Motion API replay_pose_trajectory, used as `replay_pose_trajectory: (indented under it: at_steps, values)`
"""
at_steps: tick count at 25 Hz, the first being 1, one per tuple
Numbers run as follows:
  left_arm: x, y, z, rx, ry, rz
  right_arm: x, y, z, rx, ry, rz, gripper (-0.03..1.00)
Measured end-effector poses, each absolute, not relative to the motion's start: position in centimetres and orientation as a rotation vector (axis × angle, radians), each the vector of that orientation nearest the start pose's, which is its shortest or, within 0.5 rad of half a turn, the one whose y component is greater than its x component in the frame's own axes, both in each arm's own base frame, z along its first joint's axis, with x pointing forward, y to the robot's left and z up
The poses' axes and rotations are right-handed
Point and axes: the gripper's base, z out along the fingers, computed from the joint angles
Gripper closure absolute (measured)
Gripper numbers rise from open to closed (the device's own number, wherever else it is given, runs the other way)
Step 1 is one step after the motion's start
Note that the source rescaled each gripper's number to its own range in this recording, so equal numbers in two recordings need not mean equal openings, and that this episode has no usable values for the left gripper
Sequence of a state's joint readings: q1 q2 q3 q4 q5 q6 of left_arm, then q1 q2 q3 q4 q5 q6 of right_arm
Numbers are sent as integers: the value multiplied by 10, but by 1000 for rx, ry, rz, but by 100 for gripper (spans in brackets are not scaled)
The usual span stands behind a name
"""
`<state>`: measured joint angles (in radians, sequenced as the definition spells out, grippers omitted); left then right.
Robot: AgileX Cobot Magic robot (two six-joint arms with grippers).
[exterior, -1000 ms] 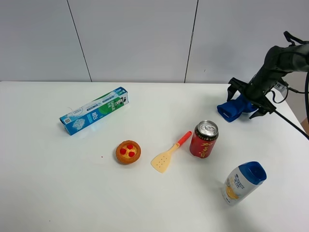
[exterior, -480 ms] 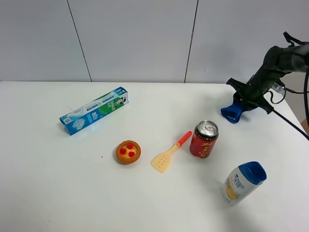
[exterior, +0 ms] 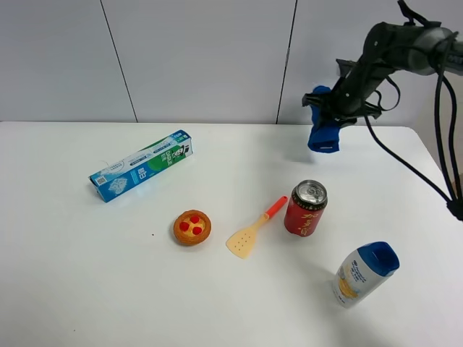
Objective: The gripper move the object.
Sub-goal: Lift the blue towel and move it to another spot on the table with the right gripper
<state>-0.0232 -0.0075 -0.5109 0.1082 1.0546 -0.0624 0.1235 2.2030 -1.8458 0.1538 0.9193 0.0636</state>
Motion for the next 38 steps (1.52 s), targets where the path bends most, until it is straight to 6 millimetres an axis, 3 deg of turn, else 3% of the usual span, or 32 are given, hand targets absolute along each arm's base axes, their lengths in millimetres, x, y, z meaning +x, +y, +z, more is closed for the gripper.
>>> replay_pose_trajectory:
  at_steps: [6, 14, 18, 22, 29, 38]
  values:
    - [-7, 9, 281, -45, 2016, 74, 471, 133, 222, -306, 2664, 263, 97]
    - [-7, 9, 281, -45, 2016, 74, 451, 187, 223, -565, 2645, 341, 97]
    - [-7, 9, 281, -45, 2016, 74, 435, 218, 223, -588, 2674, 396, 97]
    - [-7, 9, 281, -45, 2016, 74, 420, 243, 223, -466, 2730, 496, 97]
    - [-7, 9, 281, -45, 2016, 74, 399, 266, 216, -410, 2853, 474, 97]
    - [-7, 9, 281, -45, 2016, 74, 385, 283, 180, -514, 2962, 283, 97]
